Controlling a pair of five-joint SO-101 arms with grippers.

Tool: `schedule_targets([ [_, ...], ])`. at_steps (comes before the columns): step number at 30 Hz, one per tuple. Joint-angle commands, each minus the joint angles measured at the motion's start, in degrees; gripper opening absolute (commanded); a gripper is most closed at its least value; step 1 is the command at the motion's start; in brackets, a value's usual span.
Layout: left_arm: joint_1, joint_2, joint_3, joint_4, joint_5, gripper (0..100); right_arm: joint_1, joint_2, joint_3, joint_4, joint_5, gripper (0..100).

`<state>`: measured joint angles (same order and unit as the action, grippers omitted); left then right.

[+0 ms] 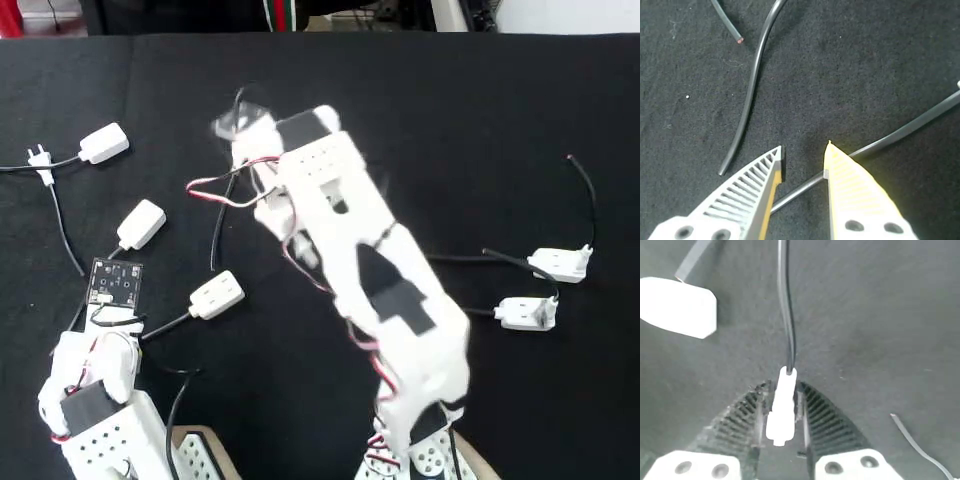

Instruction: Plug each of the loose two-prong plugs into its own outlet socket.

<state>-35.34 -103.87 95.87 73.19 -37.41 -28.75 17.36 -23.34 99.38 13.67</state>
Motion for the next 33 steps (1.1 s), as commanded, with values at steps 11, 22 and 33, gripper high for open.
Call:
schedule_targets([
  [11, 20.09, -0.7, -12.26, -6.86, 15.82, 14, -2.2, -39.52, 29.14, -25.32, -18.9, 1.1],
  [22, 35.74, -0.62, -9.71, -22.95, 24.53, 18, -4.04, -83.12, 73.8, -62.07, -19.16, 1.1],
  [33, 49.27, -0.88, -20.62, -14.07, 26.9, 22, -10.73, -108.44, 97.89, -76.22, -25.49, 1.1],
])
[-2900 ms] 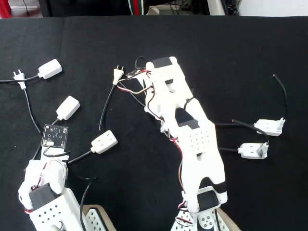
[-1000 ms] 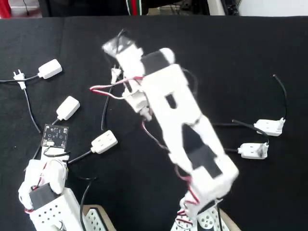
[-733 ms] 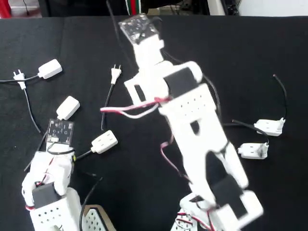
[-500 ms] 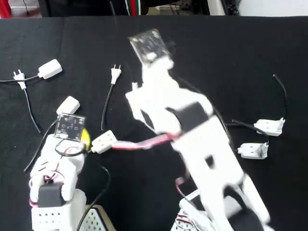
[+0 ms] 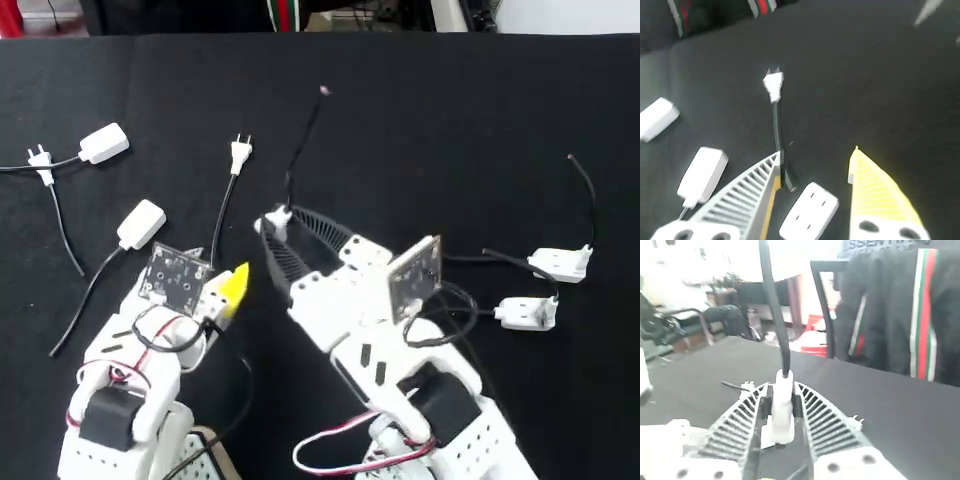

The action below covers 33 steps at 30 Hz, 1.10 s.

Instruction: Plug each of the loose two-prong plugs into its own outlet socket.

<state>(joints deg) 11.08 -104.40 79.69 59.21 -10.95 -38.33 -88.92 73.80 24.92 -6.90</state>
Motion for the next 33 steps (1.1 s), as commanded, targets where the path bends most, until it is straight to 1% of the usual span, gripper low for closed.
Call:
schedule_targets([
  [1, 3.56, -0.35, -5.32, 0.18, 0.44, 22, -1.14, -1.8, 0.84, -1.76, -7.12, 1.1],
  [3, 4.7, -0.35, -6.46, 0.35, 0.62, 22, -1.14, -1.01, 0.84, -1.76, -9.49, 1.1],
  [9, 4.88, -0.35, -7.78, 0.44, 0.35, 22, -1.49, -0.22, 1.19, -1.23, -10.37, 1.1],
  [11, 5.23, -0.35, -8.57, 0.53, 0.62, 22, -2.99, -0.22, 1.19, 0.53, -11.43, 1.1],
  [14, 4.97, -0.44, -9.45, 0.97, 0.88, 22, -5.19, -0.22, 1.1, 2.55, -11.16, 1.1],
  [18, 5.41, -0.44, -13.49, 4.84, 3.52, 22, -5.45, -0.22, 1.27, 3.08, -11.16, 1.1],
  [22, 5.49, -0.44, -16.75, 8.0, 3.96, 22, -6.33, -0.13, 3.47, 2.81, -11.08, 1.1],
  [33, 4.97, -0.44, -16.84, 7.56, 3.87, 22, -7.21, -0.57, 3.56, 3.16, -11.08, 1.1],
])
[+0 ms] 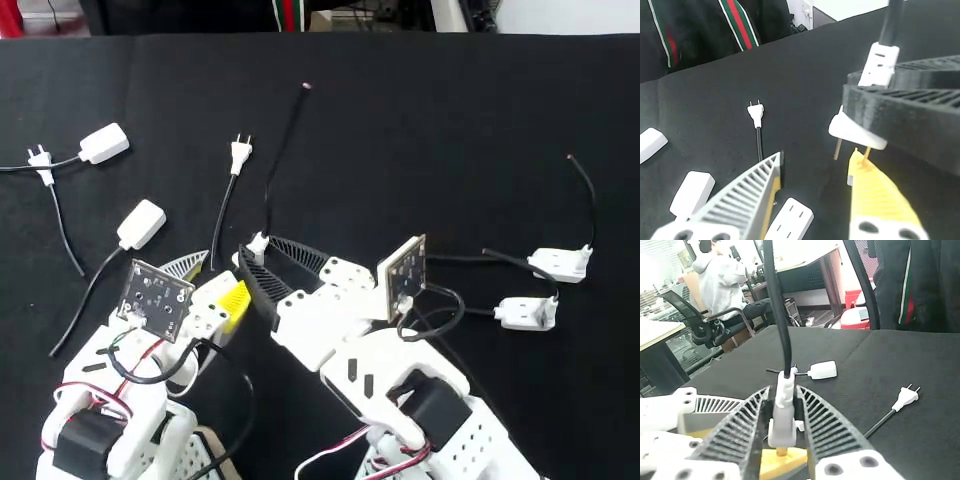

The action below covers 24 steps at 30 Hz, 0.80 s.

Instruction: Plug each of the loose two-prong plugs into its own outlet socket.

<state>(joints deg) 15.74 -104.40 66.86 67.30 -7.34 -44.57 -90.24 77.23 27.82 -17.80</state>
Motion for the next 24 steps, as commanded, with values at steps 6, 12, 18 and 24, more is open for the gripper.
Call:
schedule_targets([
  [6, 0.04, -0.44, -2.15, -2.2, 0.0, 22, -0.97, 0.75, -1.01, 2.81, 1.67, 1.1],
  [12, -5.05, -0.44, -1.1, -5.01, 0.0, 22, -0.97, 0.84, -2.15, 4.66, 1.76, 1.1],
  [18, -4.88, -0.44, -0.84, -4.75, 0.0, 22, -1.05, 1.1, -2.15, 4.48, 1.85, 1.1],
  [24, -4.97, -0.44, -0.75, -4.75, 0.0, 22, -1.05, 1.19, -2.24, 4.75, 3.96, 1.1],
])
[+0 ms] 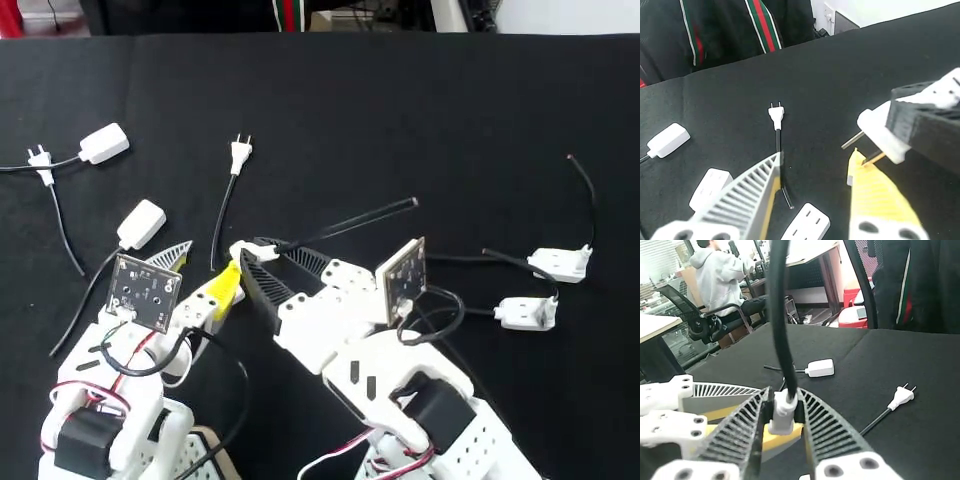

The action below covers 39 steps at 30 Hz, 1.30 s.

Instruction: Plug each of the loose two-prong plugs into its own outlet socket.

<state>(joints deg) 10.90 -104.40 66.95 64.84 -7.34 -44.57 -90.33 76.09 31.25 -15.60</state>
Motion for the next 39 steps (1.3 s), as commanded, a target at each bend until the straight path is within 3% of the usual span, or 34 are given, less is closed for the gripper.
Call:
schedule_targets([
  [1, -0.13, -0.35, -0.84, -2.11, -0.26, 22, -1.05, 1.27, -1.1, 1.32, 2.02, 1.1],
  [6, 0.84, -0.35, -0.84, 2.73, -4.31, 22, -0.62, 1.54, -4.26, 3.96, 5.8, 1.1],
  [10, -5.76, -0.35, -0.84, 8.44, -12.22, 22, 0.88, 6.55, -6.99, 6.86, 10.46, 1.1],
  [14, -10.33, -0.35, 0.57, 14.68, -19.16, 22, 2.64, 18.68, -5.05, -3.69, 14.59, 1.1],
  [17, -18.95, -0.35, 2.24, 16.88, -23.38, 22, 3.78, 30.02, -3.56, -14.77, 15.38, 1.1],
  [21, -34.59, -0.35, 6.29, 11.52, -25.85, 22, 3.52, 44.44, -4.35, -24.35, 15.3, 1.1],
  [24, -42.15, -0.26, 12.0, 4.31, -25.85, 22, 3.43, 52.7, -7.16, -24.62, 15.12, 1.1],
  [28, -43.12, -0.26, 18.95, 1.49, -24.88, 22, 3.25, 60.09, -10.77, -23.47, 10.37, 1.1],
  [32, -43.3, -0.26, 24.92, -2.81, -18.64, 22, 2.81, 64.31, -13.41, -22.95, 10.02, 1.1],
  [39, -45.58, -0.18, 28.18, -5.63, -17.58, 22, -0.44, 67.21, -13.76, -23.03, 6.42, 1.1],
])
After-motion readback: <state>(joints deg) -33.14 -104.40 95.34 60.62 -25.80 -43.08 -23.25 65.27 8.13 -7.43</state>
